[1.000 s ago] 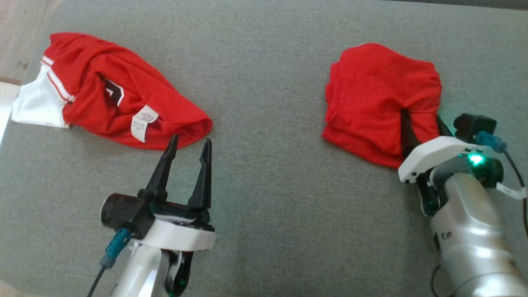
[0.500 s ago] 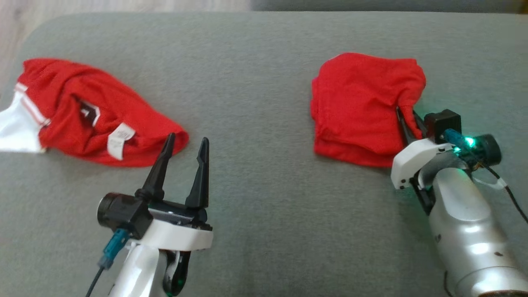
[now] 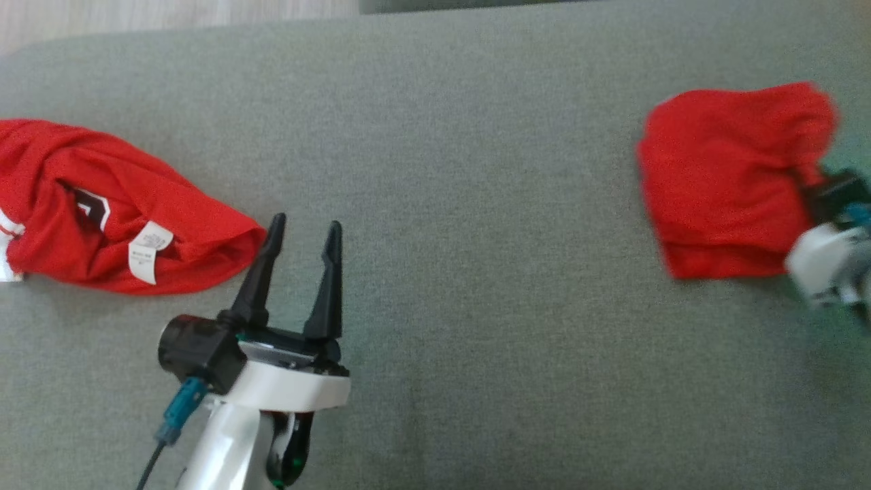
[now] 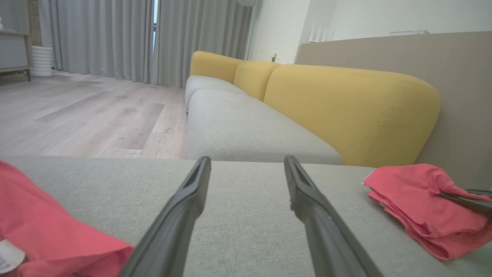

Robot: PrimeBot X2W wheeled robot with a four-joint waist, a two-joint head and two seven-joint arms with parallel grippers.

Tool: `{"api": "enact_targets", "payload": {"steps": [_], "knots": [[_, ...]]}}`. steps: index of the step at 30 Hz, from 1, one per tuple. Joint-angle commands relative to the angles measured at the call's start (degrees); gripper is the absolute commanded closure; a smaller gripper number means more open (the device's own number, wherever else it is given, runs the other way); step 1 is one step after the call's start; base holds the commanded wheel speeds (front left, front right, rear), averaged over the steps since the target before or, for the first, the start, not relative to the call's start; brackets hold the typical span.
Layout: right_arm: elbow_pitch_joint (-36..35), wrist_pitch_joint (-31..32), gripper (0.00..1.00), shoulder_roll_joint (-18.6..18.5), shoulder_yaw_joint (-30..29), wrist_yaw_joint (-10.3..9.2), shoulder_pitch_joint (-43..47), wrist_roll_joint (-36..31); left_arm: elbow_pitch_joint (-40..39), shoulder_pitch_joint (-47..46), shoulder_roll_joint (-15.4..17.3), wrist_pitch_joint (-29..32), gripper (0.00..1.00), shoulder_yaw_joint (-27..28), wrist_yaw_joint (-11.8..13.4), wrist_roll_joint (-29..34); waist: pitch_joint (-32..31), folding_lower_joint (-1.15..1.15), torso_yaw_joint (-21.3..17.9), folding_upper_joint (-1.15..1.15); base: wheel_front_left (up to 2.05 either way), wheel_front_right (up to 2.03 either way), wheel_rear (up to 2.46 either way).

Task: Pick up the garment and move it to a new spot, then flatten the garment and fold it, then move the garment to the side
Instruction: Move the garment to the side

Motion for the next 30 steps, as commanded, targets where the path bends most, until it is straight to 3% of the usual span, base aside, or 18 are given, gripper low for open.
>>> {"api": "enact_targets", "payload": {"steps": [1,10,21,22,23,24,30], "knots": [[-2.0,0.4,1.0,-4.0,1.5,-0.05,-2.2,0.8,-2.1,-2.2,0.2,-0.3,0.0,2.4,0.4,-0.6,1.5,0.0,0.1,0.0,0.0,0.0,0.0],[-4.9,3.8,1.0,-12.6,1.1,-0.05,-1.8,2.0,-1.7,-4.0,0.2,-0.3,0.0,4.0,-0.4,-0.3,4.0,0.0,1.5,0.0,0.0,0.0,0.0],[-8.7,8.1,1.0,-14.3,-4.6,-0.05,0.8,1.2,-1.3,-4.8,0.2,-0.3,0.0,4.7,-0.8,-0.4,4.8,0.0,2.6,0.0,0.0,0.0,0.0],[-8.9,8.2,0.4,-14.2,-5.0,-0.05,1.1,1.1,-1.3,-4.8,0.2,-0.3,0.0,4.7,-0.8,-0.4,4.7,0.0,2.7,0.0,0.0,0.0,0.0],[-9.1,8.1,0.16,-14.0,-5.6,-0.05,1.3,1.2,-1.2,-4.8,0.2,-0.3,0.0,4.8,-0.9,-0.4,4.6,0.0,2.7,0.0,0.0,0.0,0.0],[-9.3,8.1,0.0,-13.7,-6.2,-0.05,1.4,1.3,-1.1,-4.8,0.2,-0.3,0.0,4.8,-0.9,-0.4,4.4,0.0,2.7,0.0,0.0,0.0,0.0],[-12.5,6.2,0.0,-10.0,-11.9,-0.05,1.3,2.1,-0.6,-4.0,0.2,-0.3,0.0,5.5,-0.9,-0.2,2.3,0.0,2.0,0.0,0.0,0.0,0.0]]}}
